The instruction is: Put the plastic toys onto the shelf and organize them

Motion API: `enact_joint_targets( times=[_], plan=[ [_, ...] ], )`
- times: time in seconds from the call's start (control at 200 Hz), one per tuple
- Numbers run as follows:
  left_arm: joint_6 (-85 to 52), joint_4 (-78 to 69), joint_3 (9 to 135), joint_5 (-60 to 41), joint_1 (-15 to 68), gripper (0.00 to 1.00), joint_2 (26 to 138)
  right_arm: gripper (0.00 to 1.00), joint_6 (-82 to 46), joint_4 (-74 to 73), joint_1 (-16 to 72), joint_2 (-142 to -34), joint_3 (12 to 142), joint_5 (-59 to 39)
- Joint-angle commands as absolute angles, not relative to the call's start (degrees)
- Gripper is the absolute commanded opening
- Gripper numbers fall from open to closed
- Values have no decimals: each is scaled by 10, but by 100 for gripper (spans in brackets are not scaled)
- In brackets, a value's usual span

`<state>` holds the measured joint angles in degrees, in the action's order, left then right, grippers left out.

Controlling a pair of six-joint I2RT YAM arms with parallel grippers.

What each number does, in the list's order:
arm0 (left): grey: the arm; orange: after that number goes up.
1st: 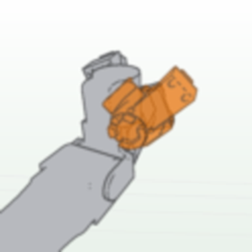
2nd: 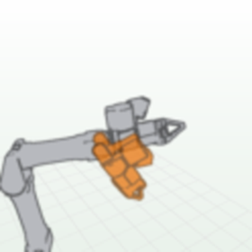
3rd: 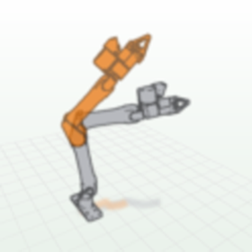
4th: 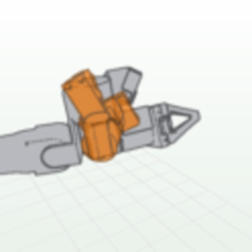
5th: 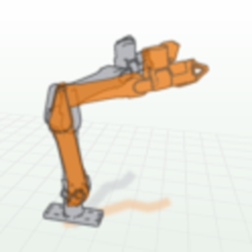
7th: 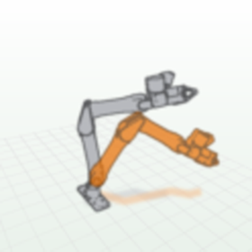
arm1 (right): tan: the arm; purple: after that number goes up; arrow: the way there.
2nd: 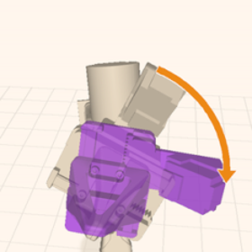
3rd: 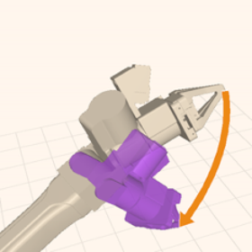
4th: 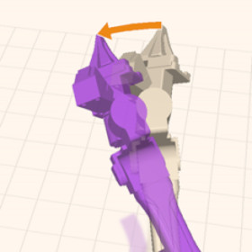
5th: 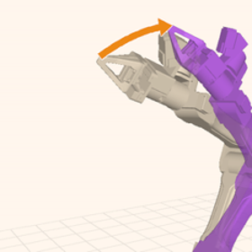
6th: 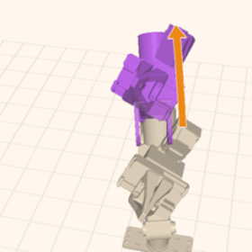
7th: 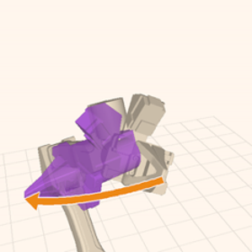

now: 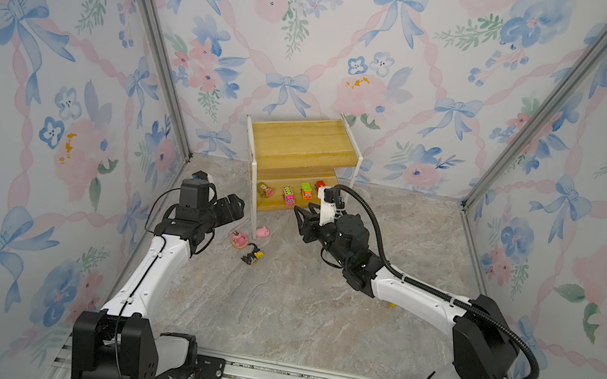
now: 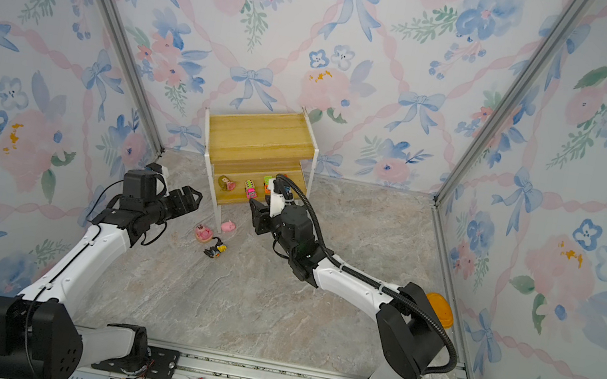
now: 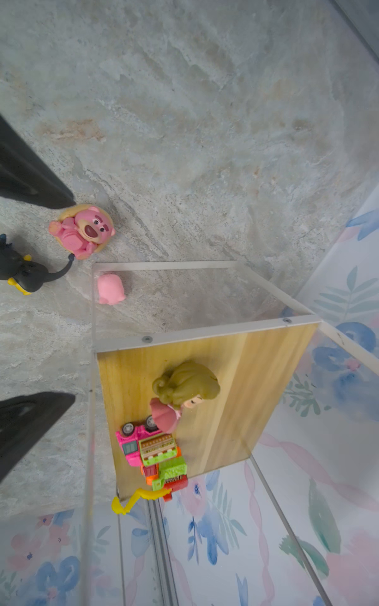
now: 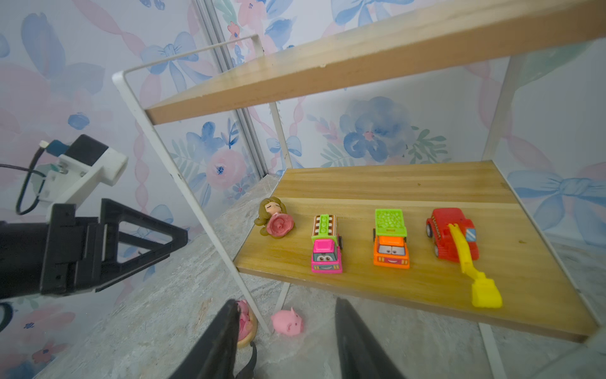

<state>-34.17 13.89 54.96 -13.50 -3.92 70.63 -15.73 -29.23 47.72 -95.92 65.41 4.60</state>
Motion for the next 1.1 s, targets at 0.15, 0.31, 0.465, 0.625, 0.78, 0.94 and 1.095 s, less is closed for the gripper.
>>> enact_joint_targets(
  times=[0.15, 0.31, 0.465, 0.625, 0.78, 0.94, 1.095],
  plan=[
    [-382, 96, 600, -354, -134, 67, 793, 49, -174, -258, 467, -959, 655, -76],
    [-412, 53, 625, -425, -149, 65, 840, 49, -174, -246, 461, -980, 675, -100],
    [-434, 24, 651, -456, -147, 63, 875, 48, -129, -249, 459, -1008, 688, -116],
    [-452, 7, 681, -474, -137, 61, 915, 47, -38, -258, 459, -1026, 702, -124],
    [-464, 7, 712, -476, -118, 59, 946, 47, 80, -237, 458, -1038, 732, -134],
    [-480, 7, 743, -476, -97, 56, 975, 48, 164, -203, 458, -1058, 773, -133],
    [-493, 7, 763, -472, -84, 55, 999, 48, 176, -214, 450, -1066, 783, -129]
  ],
)
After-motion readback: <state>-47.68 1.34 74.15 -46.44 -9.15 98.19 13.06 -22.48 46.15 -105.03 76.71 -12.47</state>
